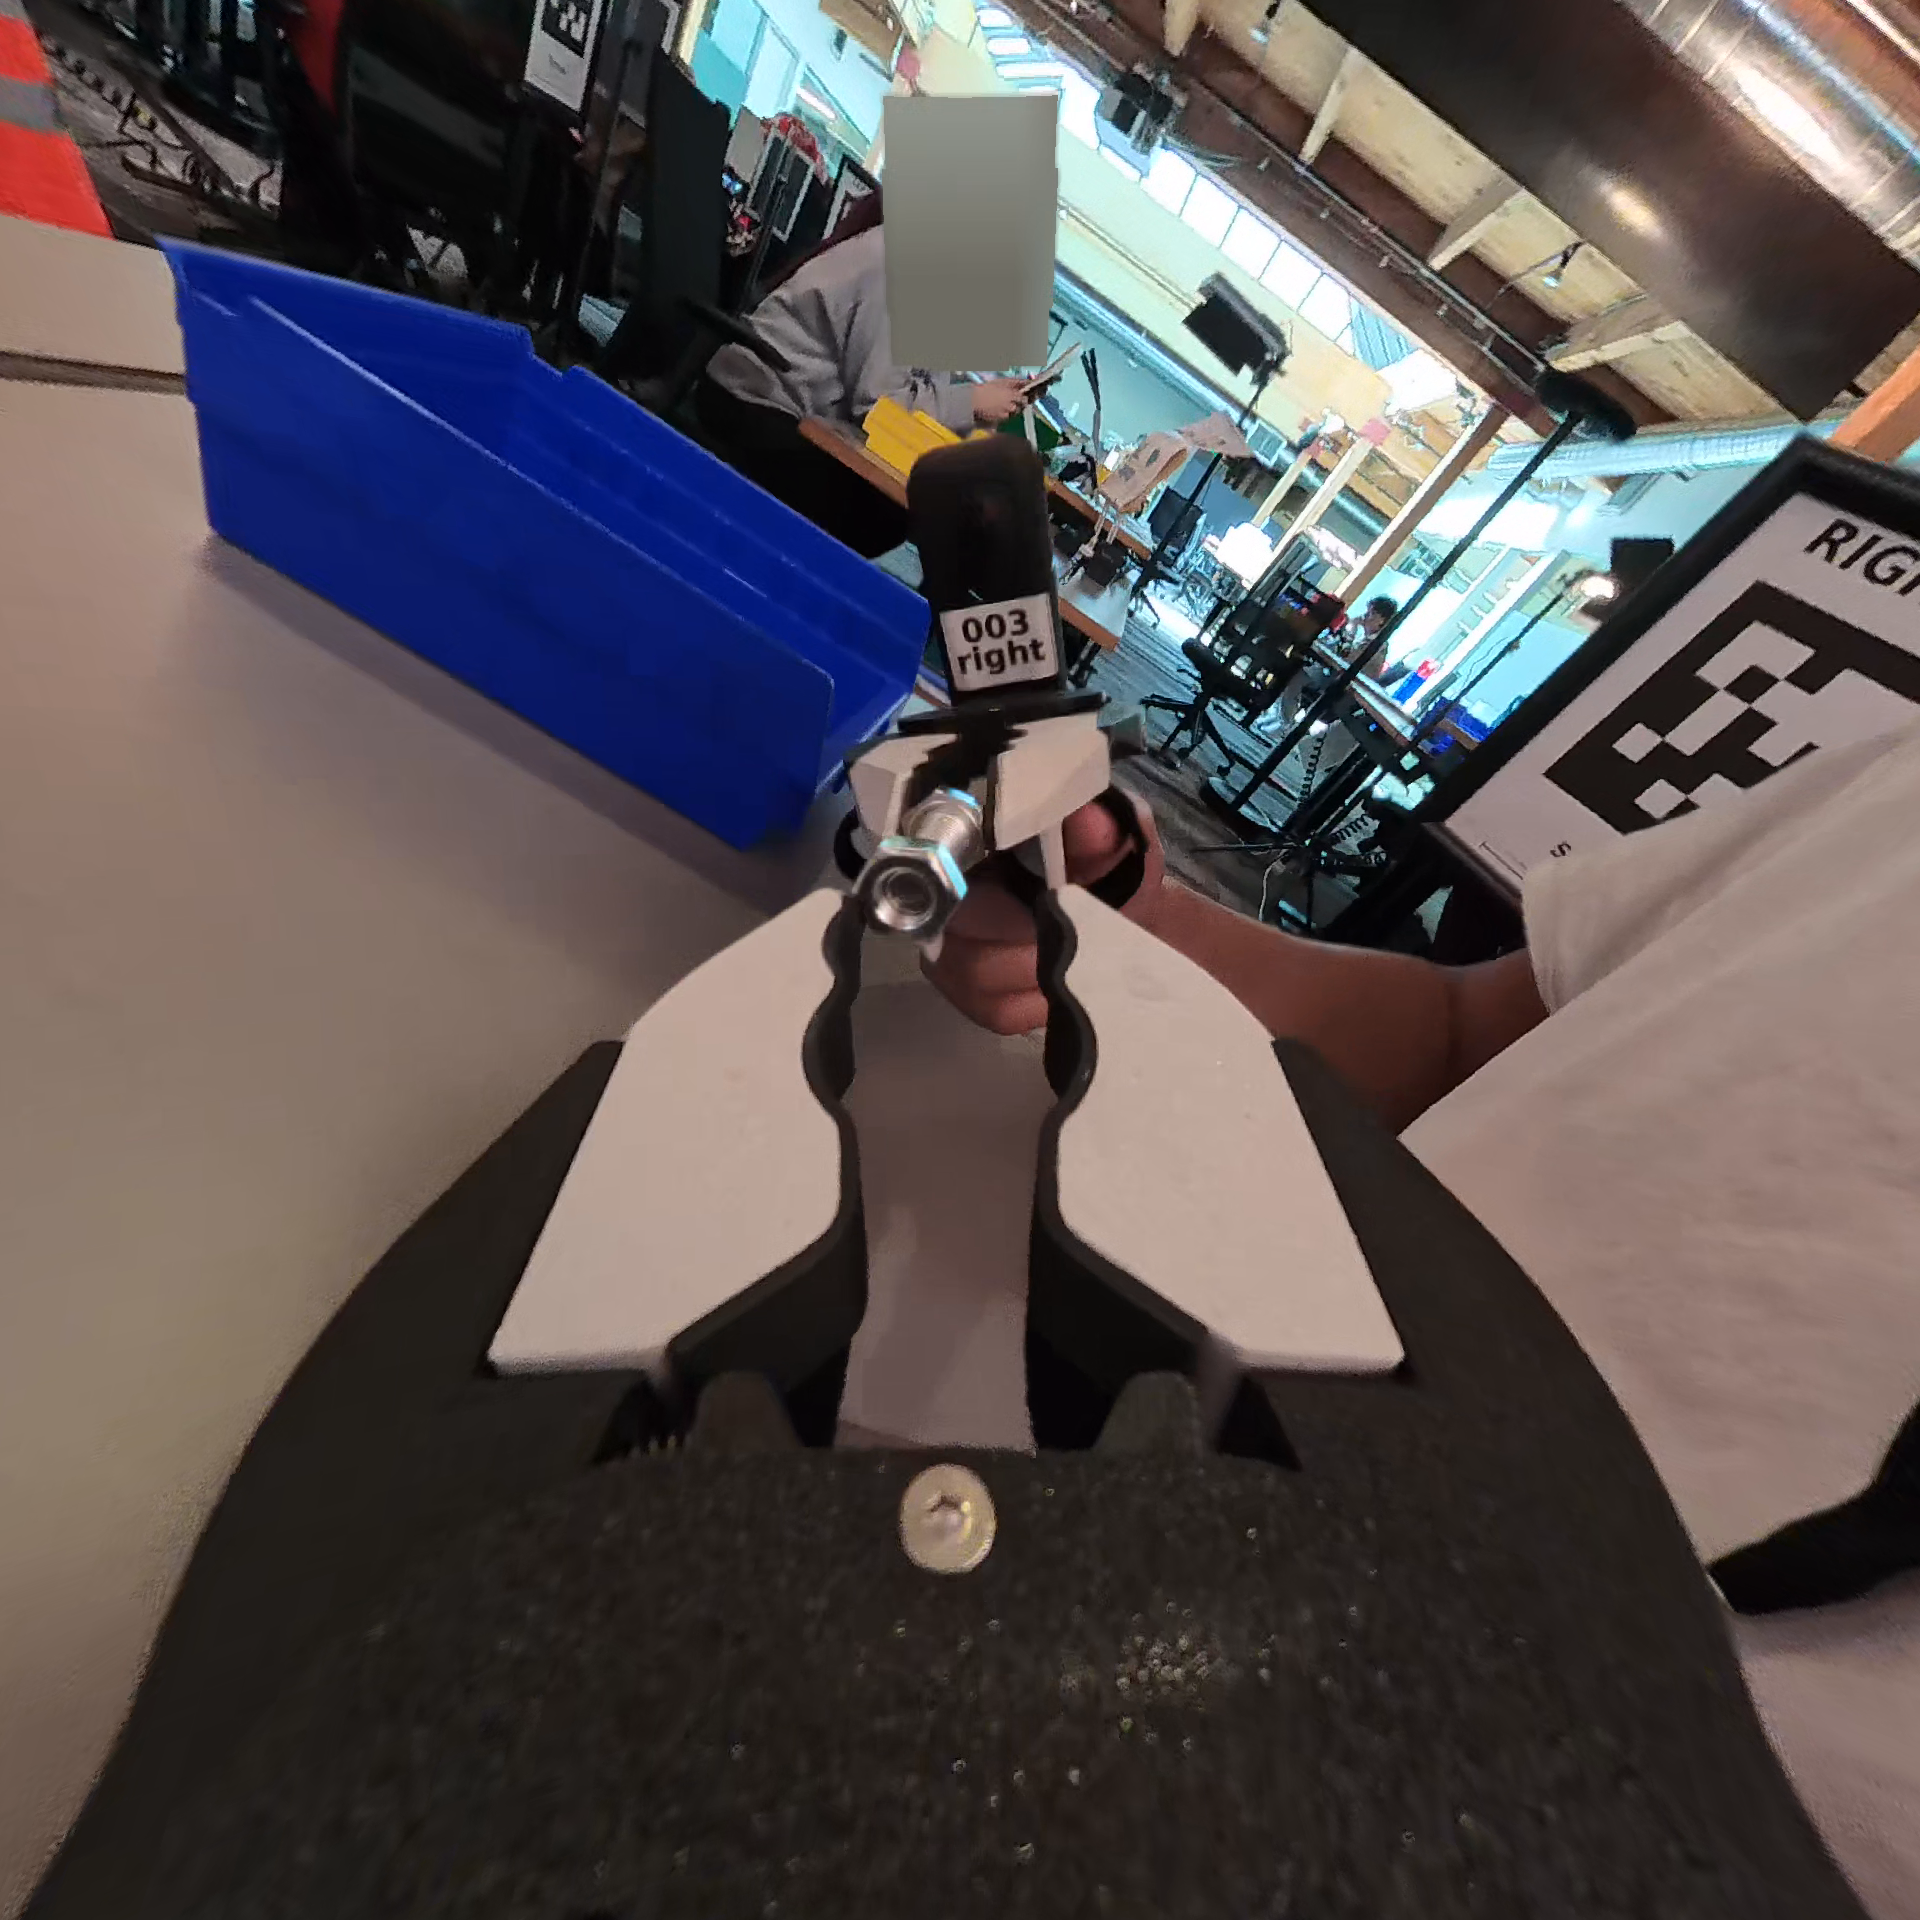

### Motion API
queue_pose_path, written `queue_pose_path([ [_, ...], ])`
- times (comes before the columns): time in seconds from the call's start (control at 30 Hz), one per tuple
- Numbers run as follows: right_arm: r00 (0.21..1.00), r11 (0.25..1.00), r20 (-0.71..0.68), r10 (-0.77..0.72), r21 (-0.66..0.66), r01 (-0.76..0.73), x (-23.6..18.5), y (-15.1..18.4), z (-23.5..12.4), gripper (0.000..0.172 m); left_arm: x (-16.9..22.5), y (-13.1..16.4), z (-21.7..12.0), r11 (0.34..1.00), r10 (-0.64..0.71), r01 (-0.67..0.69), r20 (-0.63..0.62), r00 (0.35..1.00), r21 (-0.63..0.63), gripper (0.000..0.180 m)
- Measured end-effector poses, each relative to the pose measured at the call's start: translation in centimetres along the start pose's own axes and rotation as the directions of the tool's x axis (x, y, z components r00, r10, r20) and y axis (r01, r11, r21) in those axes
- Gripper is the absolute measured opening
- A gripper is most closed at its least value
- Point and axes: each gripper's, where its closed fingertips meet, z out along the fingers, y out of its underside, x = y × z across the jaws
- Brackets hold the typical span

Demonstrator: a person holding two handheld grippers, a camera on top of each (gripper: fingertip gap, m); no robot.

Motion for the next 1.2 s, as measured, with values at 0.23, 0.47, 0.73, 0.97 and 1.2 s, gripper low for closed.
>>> queue_pose_path([
  [0.23, 1.0, 0.999, 0.019, 0.016, -0.051, -0.015, -0.1, 1.8, 0.8, 0.017, 0.3, -3.4, -0.9, 0.989, 0.029, -0.025, -0.026, 0.999, 0.148, 0.026],
  [0.47, 1.0, 0.999, -0.014, -0.006, -0.034, 0.006, 0.5, 1.1, 0.3, 0.017, -0.7, 1.7, 0.1, 0.998, -0.048, 0.049, -0.056, 0.997, 0.027, 0.029],
  [0.73, 1.0, 0.999, -0.003, -0.003, -0.032, 0.003, 0.3, 1.3, 0.4, 0.017, 0.0, -0.4, -0.8, 0.992, -0.027, 0.037, -0.086, 0.996, 0.117, 0.031],
  [0.97, 1.0, 0.999, -0.005, -0.003, -0.041, 0.003, 0.6, 1.5, 0.5, 0.017, -0.2, 1.1, 0.4, 0.997, -0.055, 0.06, -0.084, 0.995, 0.058, 0.041],
  [1.2, 1.0, 1.0, 0.01, -0.002, -0.018, 0.002, 0.3, 1.1, 0.5, 0.017, -1.2, 0.0, -0.7, 0.997, -0.002, 0.003, -0.023, 1.0, 0.084, 0.038],
])
